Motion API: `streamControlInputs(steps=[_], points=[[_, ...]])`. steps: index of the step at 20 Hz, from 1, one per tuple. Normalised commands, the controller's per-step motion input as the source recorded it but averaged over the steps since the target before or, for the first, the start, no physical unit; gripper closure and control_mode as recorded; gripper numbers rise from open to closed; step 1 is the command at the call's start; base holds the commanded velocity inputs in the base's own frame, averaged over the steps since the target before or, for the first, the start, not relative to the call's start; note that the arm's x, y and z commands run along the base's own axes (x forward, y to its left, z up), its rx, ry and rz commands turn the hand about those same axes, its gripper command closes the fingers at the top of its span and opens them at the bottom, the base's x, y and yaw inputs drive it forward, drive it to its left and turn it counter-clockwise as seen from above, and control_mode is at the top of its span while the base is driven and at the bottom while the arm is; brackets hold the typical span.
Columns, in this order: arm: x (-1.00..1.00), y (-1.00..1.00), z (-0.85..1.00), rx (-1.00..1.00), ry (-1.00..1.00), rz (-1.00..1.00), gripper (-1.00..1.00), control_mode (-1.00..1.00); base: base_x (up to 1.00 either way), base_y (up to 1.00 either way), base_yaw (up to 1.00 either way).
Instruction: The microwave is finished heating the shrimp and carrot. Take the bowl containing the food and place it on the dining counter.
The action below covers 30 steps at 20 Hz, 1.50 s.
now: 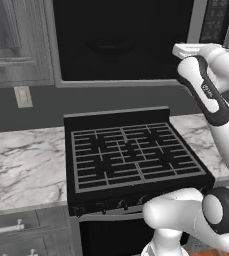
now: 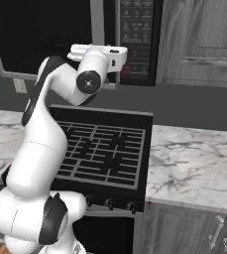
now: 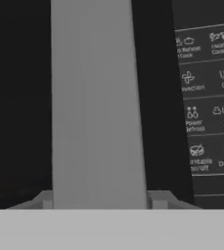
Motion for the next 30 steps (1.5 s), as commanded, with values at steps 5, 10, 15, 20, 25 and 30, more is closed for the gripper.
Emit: streamControlInputs(steps=[5, 10, 15, 20, 25, 30], points=[[-1.00, 0.08, 0.51, 0.00, -0.01, -0.02, 1.00, -1.00, 0.00, 0.00, 0.00], [-1.00, 0.23, 0.52, 0.00, 0.00, -0.09, 1.00, -1.00, 0.00, 0.00, 0.00], [-1.00, 0.27, 0.55, 0.00, 0.00, -0.09, 1.00, -1.00, 0.00, 0.00, 0.00], [-1.00, 0.31, 0.70, 0.00, 0.01, -0.07, 1.00, -1.00, 0.00, 0.00, 0.00], [-1.00, 0.33, 0.71, 0.00, 0.03, -0.03, 1.00, -1.00, 0.00, 0.00, 0.00], [-1.00, 0.28, 0.63, -0.01, 0.02, -0.03, -1.00, -1.00, 0.00, 0.00, 0.00]])
